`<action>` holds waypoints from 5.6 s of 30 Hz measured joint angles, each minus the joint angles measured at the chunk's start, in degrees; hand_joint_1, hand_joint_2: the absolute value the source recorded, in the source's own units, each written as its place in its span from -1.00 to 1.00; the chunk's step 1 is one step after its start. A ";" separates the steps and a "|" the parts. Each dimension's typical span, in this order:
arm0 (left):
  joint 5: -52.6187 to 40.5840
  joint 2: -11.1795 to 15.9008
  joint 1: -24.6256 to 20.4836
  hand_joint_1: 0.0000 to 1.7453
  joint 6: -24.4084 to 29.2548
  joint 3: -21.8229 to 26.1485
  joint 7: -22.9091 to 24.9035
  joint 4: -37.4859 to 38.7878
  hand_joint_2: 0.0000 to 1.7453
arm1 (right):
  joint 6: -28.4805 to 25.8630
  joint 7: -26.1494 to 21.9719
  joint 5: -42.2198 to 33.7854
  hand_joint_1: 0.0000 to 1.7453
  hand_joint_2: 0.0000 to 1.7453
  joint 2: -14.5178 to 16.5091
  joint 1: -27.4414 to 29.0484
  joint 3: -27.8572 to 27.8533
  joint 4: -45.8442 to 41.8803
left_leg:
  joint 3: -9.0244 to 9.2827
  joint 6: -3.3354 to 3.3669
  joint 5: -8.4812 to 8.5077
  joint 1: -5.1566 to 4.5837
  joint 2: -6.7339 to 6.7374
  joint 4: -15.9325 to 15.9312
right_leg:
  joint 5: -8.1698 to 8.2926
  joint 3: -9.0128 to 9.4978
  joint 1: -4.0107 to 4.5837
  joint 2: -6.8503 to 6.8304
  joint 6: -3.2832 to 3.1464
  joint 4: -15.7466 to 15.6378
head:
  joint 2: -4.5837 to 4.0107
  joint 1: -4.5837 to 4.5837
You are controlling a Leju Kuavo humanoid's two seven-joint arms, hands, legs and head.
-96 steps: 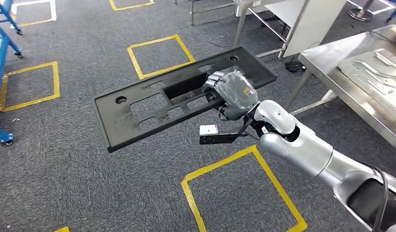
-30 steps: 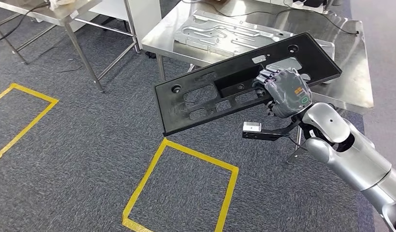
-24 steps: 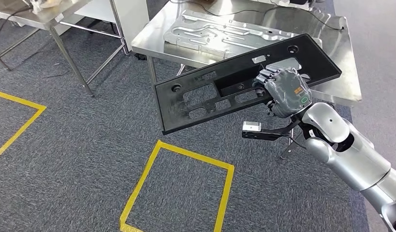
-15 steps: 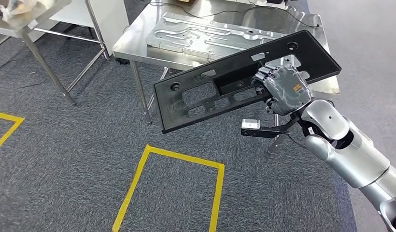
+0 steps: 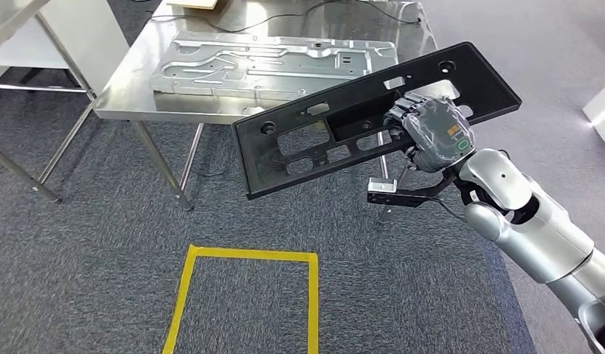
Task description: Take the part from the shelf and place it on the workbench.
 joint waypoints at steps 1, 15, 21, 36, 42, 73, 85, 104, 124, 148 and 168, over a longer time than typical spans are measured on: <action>0.00 0.00 0.17 -1.00 0.00 0.01 0.00 0.00 1.00 | 0.00 0.02 -0.02 1.00 1.00 0.01 0.10 0.02 0.00 | 0.80 0.40 3.21 -0.03 -0.90 -3.90 | -0.54 0.64 0.00 0.78 0.08 0.00 | 0.00 0.01; -0.05 -0.04 0.19 -1.00 0.00 0.07 -0.05 -0.09 1.00 | 0.27 0.28 1.16 1.00 1.00 -0.33 -0.43 0.67 0.28 | 12.18 2.62 2.47 0.25 0.71 -16.42 | -2.79 -9.45 -1.59 -3.57 4.39 12.88 | -0.02 0.05; -0.19 -0.02 -0.03 -1.00 -0.04 0.12 -0.04 -0.09 1.00 | 0.87 0.29 1.11 1.00 1.00 -0.58 -1.19 0.94 0.94 | 15.53 0.48 -0.72 0.46 1.76 -16.18 | 5.29 -6.14 -0.71 -4.69 3.11 0.10 | -0.02 0.10; -0.46 0.16 0.25 -1.00 0.19 0.44 0.11 -0.09 1.00 | 0.00 0.38 1.46 1.00 1.00 -0.81 -0.94 1.66 1.01 | 2.67 2.71 6.64 -1.01 -0.67 -12.40 | -1.84 2.49 0.57 -2.10 1.45 0.25 | -0.01 0.15; -0.17 -0.01 0.09 -1.00 0.26 0.55 0.01 -0.09 1.00 | 0.00 0.41 1.60 1.00 1.00 -1.16 -1.41 1.78 1.05 | 6.35 3.78 5.93 -0.62 -0.35 -14.19 | -4.84 -3.38 -0.20 -3.04 3.23 11.04 | 0.00 0.15; -2.01 0.44 -0.50 -1.00 -0.30 0.55 0.02 -0.09 1.00 | 1.13 1.28 3.93 1.00 1.00 6.10 -11.46 9.42 13.91 | 5.79 3.19 6.46 -0.36 -0.50 -13.95 | -5.26 -4.50 -0.59 -3.61 3.57 12.47 | 0.00 0.02; -2.51 0.80 -0.99 -1.00 -0.79 0.55 0.54 -0.06 1.00 | -0.85 3.65 7.52 1.00 1.00 16.04 -16.79 13.30 21.58 | 9.14 1.14 3.51 -0.97 -0.07 -11.59 | 3.41 -1.36 0.55 -2.94 -1.00 -1.30 | -0.01 0.07; -2.84 2.05 -0.91 -1.00 -1.62 0.61 1.28 -0.07 1.00 | -8.35 3.48 4.89 0.00 0.00 34.06 -16.22 19.01 37.14 | 4.59 2.09 7.18 0.14 -0.11 -13.58 | -7.19 -5.31 -0.12 -3.68 2.46 13.84 | 0.00 0.06; -1.69 1.49 -0.76 -1.00 -2.96 2.48 2.77 0.09 -1.00 | -9.46 1.78 4.10 -1.00 -1.00 35.14 -14.51 17.87 44.27 | 7.99 0.99 4.19 0.03 -0.13 -14.30 | 3.51 -3.35 1.26 -3.47 0.09 -0.05 | -0.02 0.04; -1.86 1.44 -0.87 -1.00 -2.11 3.11 2.50 0.09 -1.00 | -6.24 0.89 3.17 -1.00 -1.00 36.23 -12.89 19.74 32.30 | 4.48 -3.09 0.37 2.78 0.40 -7.64 | 2.91 -4.97 -1.92 -3.05 0.98 2.65 | -0.02 -0.03; -1.82 1.33 -0.99 -1.00 -1.77 4.29 2.25 0.11 -1.00 | -5.35 1.37 2.35 -1.00 -1.00 35.68 -11.32 26.66 18.88 | 5.15 2.38 7.42 -0.43 1.17 -14.57 | -3.19 -9.43 -0.56 -3.45 2.89 16.48 | -0.04 -0.09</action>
